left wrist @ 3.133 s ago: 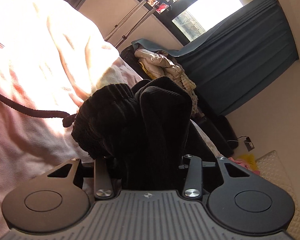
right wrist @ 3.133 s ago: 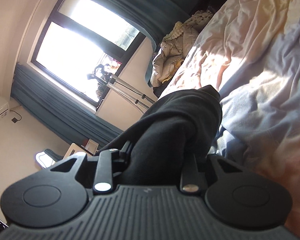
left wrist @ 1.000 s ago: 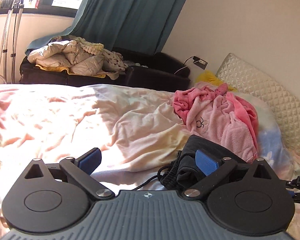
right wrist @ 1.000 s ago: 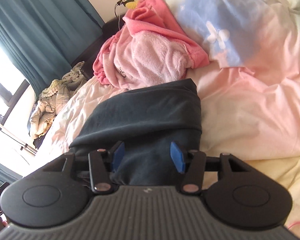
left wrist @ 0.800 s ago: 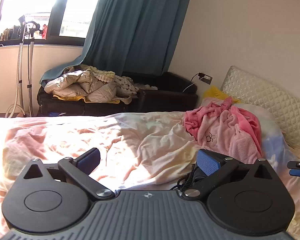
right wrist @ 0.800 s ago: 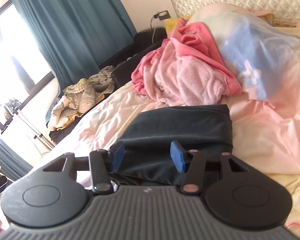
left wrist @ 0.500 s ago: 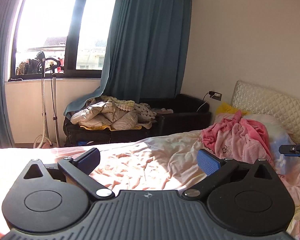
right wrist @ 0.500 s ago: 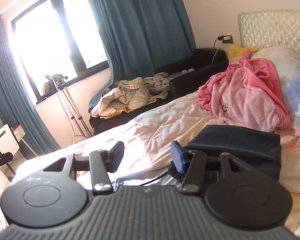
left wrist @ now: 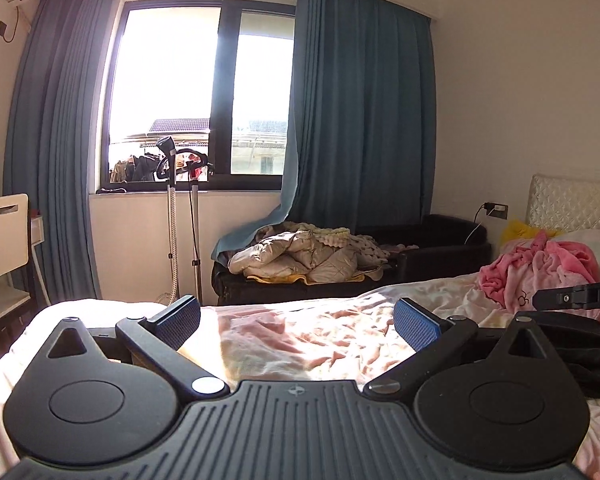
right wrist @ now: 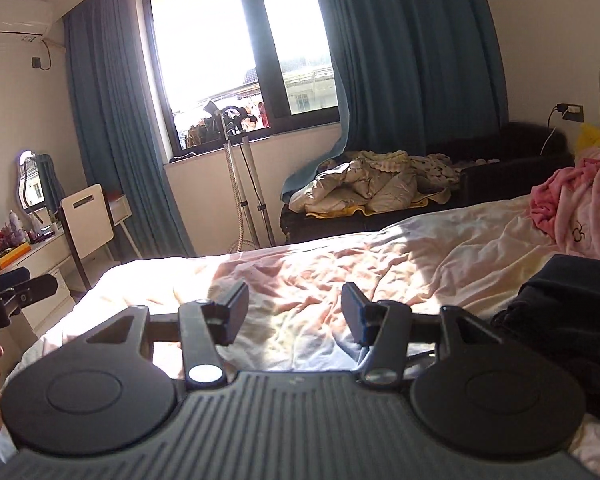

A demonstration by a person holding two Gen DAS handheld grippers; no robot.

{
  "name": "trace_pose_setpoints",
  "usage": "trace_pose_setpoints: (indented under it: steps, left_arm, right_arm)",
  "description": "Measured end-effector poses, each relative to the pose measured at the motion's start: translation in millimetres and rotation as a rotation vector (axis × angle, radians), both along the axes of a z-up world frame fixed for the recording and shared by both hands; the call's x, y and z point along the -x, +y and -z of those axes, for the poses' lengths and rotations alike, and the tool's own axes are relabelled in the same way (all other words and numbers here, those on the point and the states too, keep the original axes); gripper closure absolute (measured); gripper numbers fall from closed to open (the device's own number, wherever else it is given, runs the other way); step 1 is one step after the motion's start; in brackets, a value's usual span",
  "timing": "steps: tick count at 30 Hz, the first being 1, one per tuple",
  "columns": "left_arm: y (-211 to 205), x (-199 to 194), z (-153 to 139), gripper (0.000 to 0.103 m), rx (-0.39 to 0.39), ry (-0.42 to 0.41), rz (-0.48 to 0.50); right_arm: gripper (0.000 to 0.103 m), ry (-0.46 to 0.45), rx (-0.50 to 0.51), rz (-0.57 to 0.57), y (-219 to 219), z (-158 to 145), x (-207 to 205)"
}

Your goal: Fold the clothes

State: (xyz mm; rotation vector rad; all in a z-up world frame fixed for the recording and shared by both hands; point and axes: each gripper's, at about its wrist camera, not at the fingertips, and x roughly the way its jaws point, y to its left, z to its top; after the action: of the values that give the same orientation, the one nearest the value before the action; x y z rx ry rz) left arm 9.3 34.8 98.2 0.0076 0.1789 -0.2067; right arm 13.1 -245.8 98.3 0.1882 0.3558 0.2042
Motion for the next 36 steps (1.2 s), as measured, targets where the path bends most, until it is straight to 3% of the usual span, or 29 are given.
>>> trace_pose_setpoints:
  steps: [7,12,17,28,34,36]
  left_arm:
    - [-0.7,-9.3,37.0,0.000,-0.007,0.020,-0.050]
    - [8.8,-18.5,64.3,0.000,0.025,0.081,-0.116]
    - [20.5,-22.0,81.3,0.000,0.052,0.134,-0.195]
    - [2.6,-28.1,93.0,0.000,0.009,0.177,-0.201]
    - [-3.0,-22.3,93.9,0.000,-0.005,0.158,-0.181]
    - [-3.4,-21.8,94.1,0.000,-0.012,0.149,-0.181]
  right_arm:
    - [0.050,-0.021,0.065,-0.011,13.8,28.9,-13.9]
    - [0.050,-0.028,0.099,-0.026,23.1,55.8,-23.1]
    - [0.049,-0.025,0.079,-0.047,25.7,76.9,-29.6]
    - [0.049,-0.017,0.090,-0.080,28.6,103.6,-22.8]
    - [0.044,-0.027,0.090,-0.058,24.2,105.3,-17.6]
    - [0.038,-0.033,0.090,-0.057,23.0,105.5,-16.2]
